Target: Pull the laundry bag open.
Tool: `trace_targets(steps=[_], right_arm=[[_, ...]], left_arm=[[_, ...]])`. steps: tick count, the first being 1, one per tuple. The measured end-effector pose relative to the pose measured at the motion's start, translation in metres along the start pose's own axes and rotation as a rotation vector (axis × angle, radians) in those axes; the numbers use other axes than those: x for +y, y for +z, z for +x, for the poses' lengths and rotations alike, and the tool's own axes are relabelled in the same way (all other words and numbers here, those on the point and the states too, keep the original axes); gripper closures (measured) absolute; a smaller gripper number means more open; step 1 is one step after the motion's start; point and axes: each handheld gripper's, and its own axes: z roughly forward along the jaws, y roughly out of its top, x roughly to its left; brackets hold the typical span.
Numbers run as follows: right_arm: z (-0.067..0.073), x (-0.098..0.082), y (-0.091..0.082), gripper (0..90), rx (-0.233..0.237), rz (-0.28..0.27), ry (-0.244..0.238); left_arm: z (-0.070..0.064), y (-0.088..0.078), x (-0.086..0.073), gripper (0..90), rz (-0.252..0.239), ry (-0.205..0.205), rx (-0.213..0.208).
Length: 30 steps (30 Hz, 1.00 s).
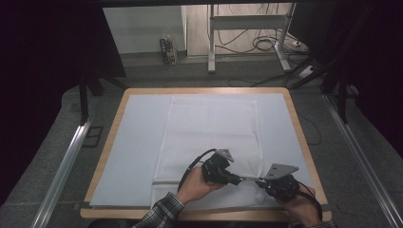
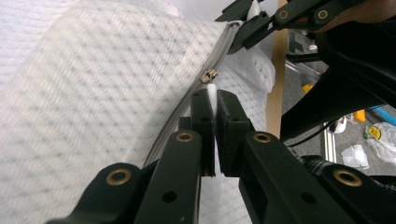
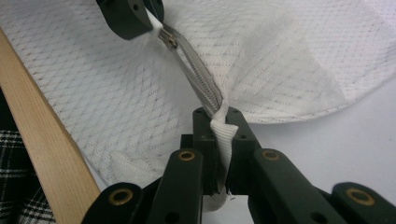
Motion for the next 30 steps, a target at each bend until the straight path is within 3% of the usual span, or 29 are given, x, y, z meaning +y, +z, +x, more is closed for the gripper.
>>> trace_targets(steps=[18,30], right_arm=[[-0.001,-0.001,-0.001,84.6,0.007,0.003,0.013],[-0.001,-0.001,0.0,84.5,0.004,0.005,0.012]], left_arm=[[0.005,-0.016,-0.013,87.6,-0.006,-0.021,0.022],[0.008,-0.036,-0.031,87.6,-0.015,-0.059,0.047]])
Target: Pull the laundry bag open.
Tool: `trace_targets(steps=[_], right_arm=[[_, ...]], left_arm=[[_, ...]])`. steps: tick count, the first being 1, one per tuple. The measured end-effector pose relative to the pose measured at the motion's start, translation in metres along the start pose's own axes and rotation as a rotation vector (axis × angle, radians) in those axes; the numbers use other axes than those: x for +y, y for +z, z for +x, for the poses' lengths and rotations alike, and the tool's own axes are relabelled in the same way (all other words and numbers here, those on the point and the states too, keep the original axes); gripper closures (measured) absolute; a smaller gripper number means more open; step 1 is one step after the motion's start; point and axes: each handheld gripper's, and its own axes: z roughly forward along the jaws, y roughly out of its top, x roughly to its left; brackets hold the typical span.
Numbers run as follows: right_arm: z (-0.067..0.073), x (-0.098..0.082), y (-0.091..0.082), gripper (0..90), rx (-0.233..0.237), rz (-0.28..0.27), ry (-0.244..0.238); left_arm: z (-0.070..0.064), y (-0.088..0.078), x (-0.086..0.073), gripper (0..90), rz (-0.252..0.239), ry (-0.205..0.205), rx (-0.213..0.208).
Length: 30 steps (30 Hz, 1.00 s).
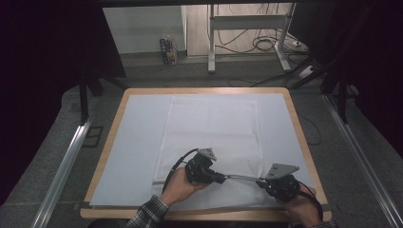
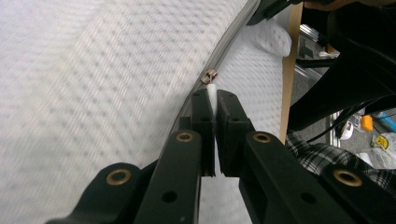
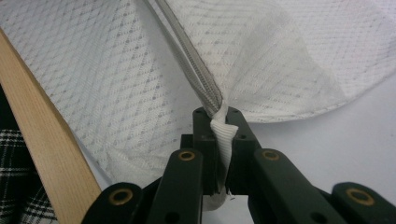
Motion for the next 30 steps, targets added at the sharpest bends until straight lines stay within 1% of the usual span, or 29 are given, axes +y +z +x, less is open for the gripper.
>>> trace_targets(steps=[10,16,17,21,26,27,30], right_arm=[[0.001,0.0,0.0,84.5,0.001,0.0,0.001],[0.0,0.0,0.0,84.5,0.004,-0.005,0.0],[0.0,0.0,0.0,84.5,0.005,-0.005,0.001],[0.0,-0.001,0.0,84.5,0.006,-0.003,0.004],[0.0,-0.001,0.0,84.5,0.005,-0.004,0.004],[0.0,-0.001,0.0,84.5,0.005,-0.004,0.005],[0.0,-0.002,0.0,84.5,0.004,-0.001,0.012]], left_arm=[[0.005,-0.014,-0.016,87.5,-0.017,-0.022,0.017],[0.006,-0.02,-0.021,87.6,-0.026,-0.03,0.016],[0.005,-0.02,-0.022,87.6,-0.024,-0.029,0.025],[0.007,-0.024,-0.026,87.6,-0.03,-0.038,0.025],[0.008,-0.03,-0.031,87.5,-0.037,-0.047,0.039],[0.009,-0.032,-0.032,87.5,-0.032,-0.043,0.04],[0.01,-0.036,-0.036,87.5,-0.038,-0.054,0.05]])
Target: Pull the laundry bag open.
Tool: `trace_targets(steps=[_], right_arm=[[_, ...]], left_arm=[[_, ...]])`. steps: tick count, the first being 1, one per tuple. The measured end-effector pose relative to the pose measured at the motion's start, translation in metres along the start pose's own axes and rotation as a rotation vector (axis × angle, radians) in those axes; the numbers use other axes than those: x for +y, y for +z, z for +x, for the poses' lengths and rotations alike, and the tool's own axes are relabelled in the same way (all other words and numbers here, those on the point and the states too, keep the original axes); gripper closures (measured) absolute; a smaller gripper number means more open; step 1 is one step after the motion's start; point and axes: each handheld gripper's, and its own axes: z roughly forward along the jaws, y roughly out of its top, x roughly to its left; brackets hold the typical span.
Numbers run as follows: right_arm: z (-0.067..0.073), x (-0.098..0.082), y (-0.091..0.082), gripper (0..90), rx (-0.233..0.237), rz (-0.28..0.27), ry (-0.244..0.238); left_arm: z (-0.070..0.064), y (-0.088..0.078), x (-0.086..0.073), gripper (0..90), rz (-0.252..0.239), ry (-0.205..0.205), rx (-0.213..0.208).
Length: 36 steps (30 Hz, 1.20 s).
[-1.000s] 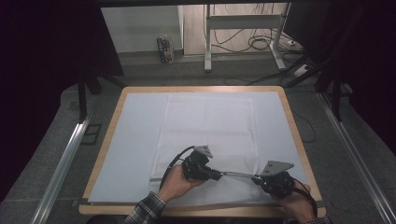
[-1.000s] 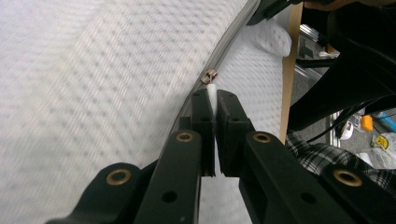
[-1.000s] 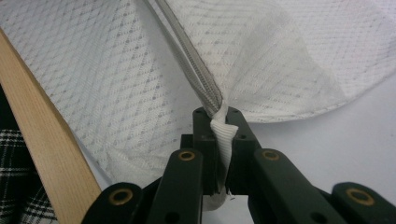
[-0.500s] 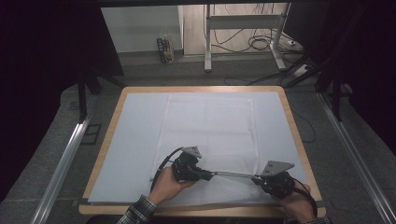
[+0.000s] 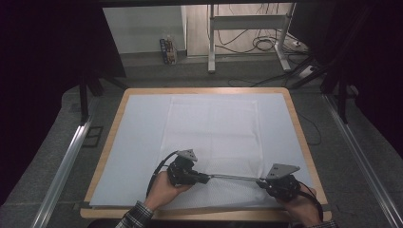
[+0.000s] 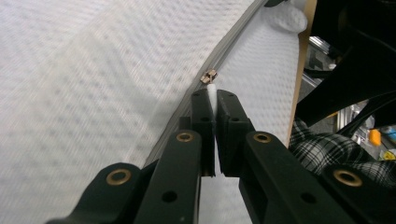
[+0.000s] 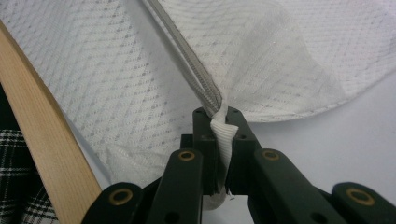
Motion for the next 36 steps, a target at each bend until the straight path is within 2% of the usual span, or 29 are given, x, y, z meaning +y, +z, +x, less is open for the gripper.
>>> trace_targets(steps=[16,36], right_arm=[[-0.002,-0.002,-0.001,84.5,-0.003,-0.002,0.0],[-0.003,-0.002,-0.001,84.4,-0.003,-0.002,0.009]], left_arm=[[0.008,-0.029,-0.024,87.5,-0.021,-0.041,0.054],[0.008,-0.047,-0.042,87.6,-0.032,-0.063,0.099]])
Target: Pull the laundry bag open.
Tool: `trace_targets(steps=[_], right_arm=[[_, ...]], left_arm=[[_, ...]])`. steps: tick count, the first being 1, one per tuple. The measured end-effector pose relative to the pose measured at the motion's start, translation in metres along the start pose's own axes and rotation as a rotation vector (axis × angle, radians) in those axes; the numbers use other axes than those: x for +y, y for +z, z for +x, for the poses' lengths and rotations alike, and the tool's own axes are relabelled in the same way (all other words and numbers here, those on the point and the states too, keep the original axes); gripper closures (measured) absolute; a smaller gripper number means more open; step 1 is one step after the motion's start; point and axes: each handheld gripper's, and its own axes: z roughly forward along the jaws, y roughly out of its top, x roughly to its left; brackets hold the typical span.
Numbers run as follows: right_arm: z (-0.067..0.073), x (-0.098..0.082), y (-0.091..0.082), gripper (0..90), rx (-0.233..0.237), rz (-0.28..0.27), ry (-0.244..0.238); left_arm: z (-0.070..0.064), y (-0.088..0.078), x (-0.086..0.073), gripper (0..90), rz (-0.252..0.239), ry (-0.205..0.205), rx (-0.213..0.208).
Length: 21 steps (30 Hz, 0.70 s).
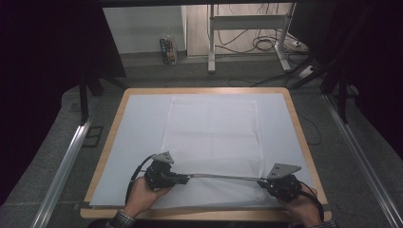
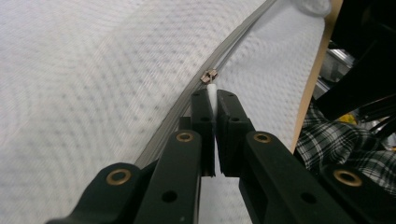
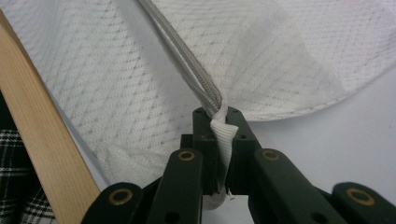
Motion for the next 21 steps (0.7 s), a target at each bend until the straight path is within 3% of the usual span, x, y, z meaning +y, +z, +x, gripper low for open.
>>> trace_targets(steps=[8,21], right_arm=[[0.0,0.0,0.0,84.5,0.002,-0.001,0.003],[-0.001,0.0,-0.001,84.4,0.007,-0.004,0.008]], left_arm=[[0.002,-0.008,-0.008,87.6,-0.015,-0.023,0.01],[0.001,-0.013,-0.014,87.6,-0.009,-0.019,0.022]])
